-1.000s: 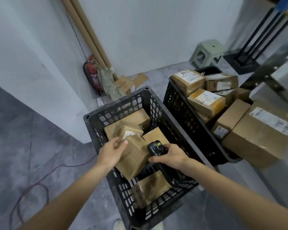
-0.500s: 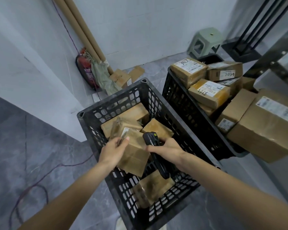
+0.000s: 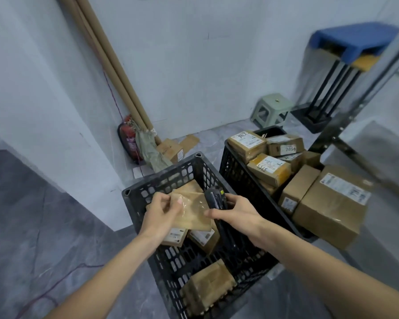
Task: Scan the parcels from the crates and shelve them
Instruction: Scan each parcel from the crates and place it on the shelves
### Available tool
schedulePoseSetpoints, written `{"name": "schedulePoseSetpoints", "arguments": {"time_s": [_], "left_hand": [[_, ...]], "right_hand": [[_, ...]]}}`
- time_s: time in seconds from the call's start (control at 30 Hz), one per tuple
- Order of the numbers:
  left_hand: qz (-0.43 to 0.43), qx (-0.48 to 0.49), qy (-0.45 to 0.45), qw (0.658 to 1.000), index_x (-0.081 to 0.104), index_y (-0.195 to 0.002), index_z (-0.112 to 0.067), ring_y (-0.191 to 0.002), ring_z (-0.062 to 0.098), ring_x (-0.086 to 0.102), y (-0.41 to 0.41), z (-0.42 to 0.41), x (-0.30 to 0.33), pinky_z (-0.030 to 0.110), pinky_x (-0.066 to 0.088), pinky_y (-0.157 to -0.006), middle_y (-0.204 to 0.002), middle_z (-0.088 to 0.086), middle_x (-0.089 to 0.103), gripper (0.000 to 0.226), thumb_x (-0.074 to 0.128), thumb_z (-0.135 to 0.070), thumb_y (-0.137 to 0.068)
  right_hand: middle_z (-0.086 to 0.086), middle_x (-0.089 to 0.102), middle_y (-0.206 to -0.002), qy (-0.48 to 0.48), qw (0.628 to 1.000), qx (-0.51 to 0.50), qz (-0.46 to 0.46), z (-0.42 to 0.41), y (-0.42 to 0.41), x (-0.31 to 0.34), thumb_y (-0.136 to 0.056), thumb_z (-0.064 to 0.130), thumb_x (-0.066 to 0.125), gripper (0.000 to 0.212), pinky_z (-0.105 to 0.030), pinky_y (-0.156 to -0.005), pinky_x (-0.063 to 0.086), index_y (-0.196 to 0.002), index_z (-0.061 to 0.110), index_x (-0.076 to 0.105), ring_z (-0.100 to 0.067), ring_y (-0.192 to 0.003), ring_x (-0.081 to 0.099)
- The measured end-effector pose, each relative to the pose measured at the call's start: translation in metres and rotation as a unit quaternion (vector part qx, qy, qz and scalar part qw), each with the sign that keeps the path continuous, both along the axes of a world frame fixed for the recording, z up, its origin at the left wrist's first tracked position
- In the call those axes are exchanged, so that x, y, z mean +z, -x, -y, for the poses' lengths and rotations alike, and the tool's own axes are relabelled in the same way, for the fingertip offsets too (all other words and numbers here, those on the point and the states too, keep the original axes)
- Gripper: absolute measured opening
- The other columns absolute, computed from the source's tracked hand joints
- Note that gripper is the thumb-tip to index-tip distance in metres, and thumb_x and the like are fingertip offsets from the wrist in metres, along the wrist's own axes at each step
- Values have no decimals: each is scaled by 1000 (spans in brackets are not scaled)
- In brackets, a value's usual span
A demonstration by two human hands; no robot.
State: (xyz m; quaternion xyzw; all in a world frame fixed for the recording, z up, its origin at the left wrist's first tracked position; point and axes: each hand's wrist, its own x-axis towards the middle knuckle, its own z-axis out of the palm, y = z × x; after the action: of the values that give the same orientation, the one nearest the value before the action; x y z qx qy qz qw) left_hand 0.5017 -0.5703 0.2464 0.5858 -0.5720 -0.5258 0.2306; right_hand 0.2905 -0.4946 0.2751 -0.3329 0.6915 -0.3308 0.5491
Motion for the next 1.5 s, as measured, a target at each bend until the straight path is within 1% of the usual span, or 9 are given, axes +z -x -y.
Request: {"name": "schedulePoseSetpoints", "arguments": {"time_s": [0.33, 0.6, 0.7, 0.8, 0.9, 1.03, 1.17, 1.37, 1.5], "left_hand": [[-112, -56, 58, 990, 55, -133, -40, -109, -4, 58, 9, -34, 110, 29, 53, -94, -121, -23, 59, 42, 66, -23, -97], [-173, -60, 109, 977, 56, -121, -22, -114, 4, 58, 10, -82, 190, 10, 45, -77, -123, -9, 61, 19, 57, -23, -102], [-187, -98, 116, 971, 52, -133, -28, -117, 4, 57, 17, -102, 224, 14, 47, -83, -131, -10, 57, 37, 62, -17, -99], [-194, -122, 146, 962, 58, -120, -39, -118, 5, 59, 30, -124, 257, 29, 52, -97, -132, -8, 59, 34, 65, -15, -97], [-192, -149, 160, 957, 59, -122, -48, -128, 9, 52, 46, -145, 292, 40, 45, -109, -138, -11, 56, 35, 66, -25, -97], [-223, -191, 157, 943, 59, -121, -49, -118, 2, 51, 77, -182, 339, 23, 43, -92, -133, -12, 56, 27, 59, -33, -100], [-236, -218, 159, 934, 62, -120, -51, -115, -2, 54, 105, -222, 371, 21, 48, -86, -133, -11, 58, 25, 59, -39, -99], [-262, -243, 143, 923, 32, -154, -29, -105, -1, 54, 144, -288, 404, 23, 46, -89, -128, -14, 48, 85, 80, -33, -83], [-251, -270, 166, 914, 52, -131, -39, -105, -1, 64, 166, -324, 413, 25, 55, -88, -121, -14, 68, 62, 85, -32, -79]], "right_hand": [[3, 69, -129, 90, 994, -37, -39, -54, -1, 109, -50, 56, 97, 113, -34, -99, 56, -148, 20, 54, -12, -113, 69], [0, 76, -104, 123, 986, -71, -87, -135, -17, 204, -72, 29, 93, 53, -16, -69, 54, -118, 21, 70, -9, -87, 74], [0, 78, -107, 141, 980, -101, -97, -162, -11, 235, -60, 36, 95, 73, -28, -83, 62, -125, 20, 68, -12, -92, 76], [-5, 77, -102, 156, 975, -112, -108, -191, -6, 270, -74, 14, 91, 42, -27, -79, 63, -112, 16, 73, -8, -84, 75], [-4, 77, -95, 168, 970, -133, -118, -221, 1, 302, -60, 26, 91, 51, -24, -77, 61, -107, 14, 74, -12, -82, 74], [-2, 75, -94, 183, 959, -158, -146, -263, 24, 341, -48, 44, 87, 65, -21, -73, 54, -107, 19, 74, -10, -79, 69], [-7, 78, -106, 183, 951, -177, -176, -312, 48, 369, -75, 23, 91, 40, -25, -79, 59, -110, 21, 73, -19, -93, 75], [2, 75, -100, 191, 935, -226, -197, -382, 84, 395, -80, 15, 87, 36, -15, -63, 55, -109, 26, 69, -6, -78, 72], [5, 74, -100, 194, 923, -245, -224, -421, 98, 407, -77, 16, 88, 46, -15, -59, 54, -118, 22, 67, -7, -75, 72]]}}
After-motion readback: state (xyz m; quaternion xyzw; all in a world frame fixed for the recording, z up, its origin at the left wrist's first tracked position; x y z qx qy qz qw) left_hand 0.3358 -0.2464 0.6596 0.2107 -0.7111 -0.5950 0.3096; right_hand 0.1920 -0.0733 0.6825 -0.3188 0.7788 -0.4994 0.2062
